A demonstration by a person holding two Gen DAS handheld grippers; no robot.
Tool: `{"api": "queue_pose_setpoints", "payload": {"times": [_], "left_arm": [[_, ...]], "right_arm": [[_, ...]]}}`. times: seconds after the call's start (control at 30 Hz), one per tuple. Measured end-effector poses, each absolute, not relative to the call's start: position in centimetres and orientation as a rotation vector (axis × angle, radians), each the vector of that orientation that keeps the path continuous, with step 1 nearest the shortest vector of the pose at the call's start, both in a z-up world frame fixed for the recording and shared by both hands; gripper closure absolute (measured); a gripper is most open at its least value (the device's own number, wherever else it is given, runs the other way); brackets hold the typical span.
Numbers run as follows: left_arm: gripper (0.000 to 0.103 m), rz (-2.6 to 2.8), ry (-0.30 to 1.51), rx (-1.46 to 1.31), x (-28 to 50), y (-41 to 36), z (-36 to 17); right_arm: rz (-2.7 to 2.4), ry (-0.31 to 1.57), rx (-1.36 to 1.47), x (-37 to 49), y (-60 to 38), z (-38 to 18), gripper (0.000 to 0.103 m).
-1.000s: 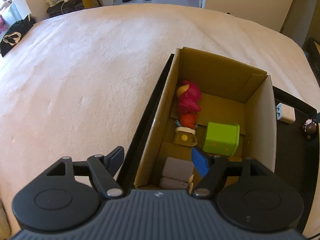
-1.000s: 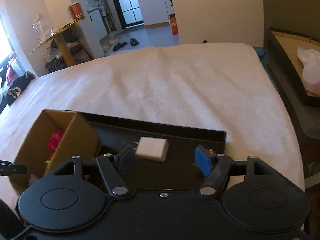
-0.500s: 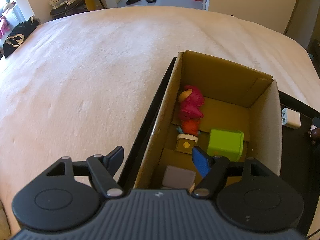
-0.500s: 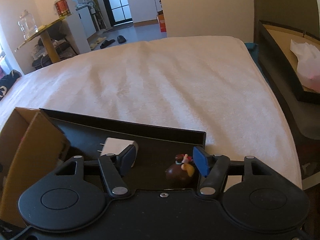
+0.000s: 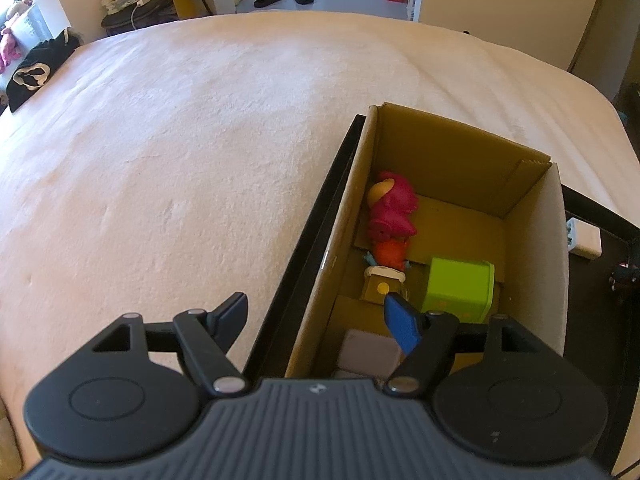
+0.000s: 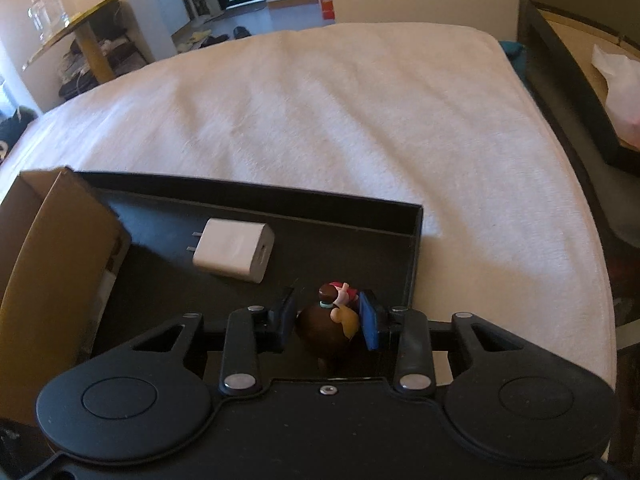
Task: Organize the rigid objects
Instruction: 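Move the right gripper to the brown bear figure and grasp it, then carry the brown bear figure into the cardboard box and release it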
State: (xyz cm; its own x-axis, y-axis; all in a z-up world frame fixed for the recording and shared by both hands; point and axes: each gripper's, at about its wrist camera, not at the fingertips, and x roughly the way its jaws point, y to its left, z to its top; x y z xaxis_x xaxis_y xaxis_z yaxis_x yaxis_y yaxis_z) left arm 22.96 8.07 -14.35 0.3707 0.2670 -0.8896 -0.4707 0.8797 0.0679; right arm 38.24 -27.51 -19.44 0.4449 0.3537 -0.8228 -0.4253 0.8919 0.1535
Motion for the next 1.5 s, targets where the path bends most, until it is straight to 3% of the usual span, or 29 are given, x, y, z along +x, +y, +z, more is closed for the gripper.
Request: {"api": "queue_pose_setpoints", "payload": {"times": [0.07, 0.13, 0.4, 0.57, 0.63, 1.5], "left_arm": [[0.029, 0.477, 1.093, -0.21, 22.9, 8.2, -14.2], [0.029, 0.477, 1.093, -0.211, 22.8, 8.3, -14.2], [0.029, 0.484, 1.091, -0.207, 22.6, 8.7, -13.9], [0.029, 0.469, 1.103, -0.199, 22.5, 8.4, -14.0], [0.029, 0.469, 1.108, -0.201, 22.5, 8.4, -14.0], [0.036, 0.377, 1.051, -0.209, 20.1, 8.4, -11.7]], "right_arm": [[0.491, 1.012, -0.08, 38.1, -27.4, -19.3, 0.066], [0.494, 1.009, -0.083, 37.9, -27.4, -19.0, 0.056], [0.454, 1.037, -0.019, 38.8, -27.8, -19.6, 0.056], [0.455, 1.087, -0.032, 38.5, -27.1, -20.4, 0.057], [0.456, 1.077, -0.071, 38.2, -26.6, -20.3, 0.069], [0.586, 0.868, 0.041, 34.0, -23.4, -11.9, 0.069]]}}
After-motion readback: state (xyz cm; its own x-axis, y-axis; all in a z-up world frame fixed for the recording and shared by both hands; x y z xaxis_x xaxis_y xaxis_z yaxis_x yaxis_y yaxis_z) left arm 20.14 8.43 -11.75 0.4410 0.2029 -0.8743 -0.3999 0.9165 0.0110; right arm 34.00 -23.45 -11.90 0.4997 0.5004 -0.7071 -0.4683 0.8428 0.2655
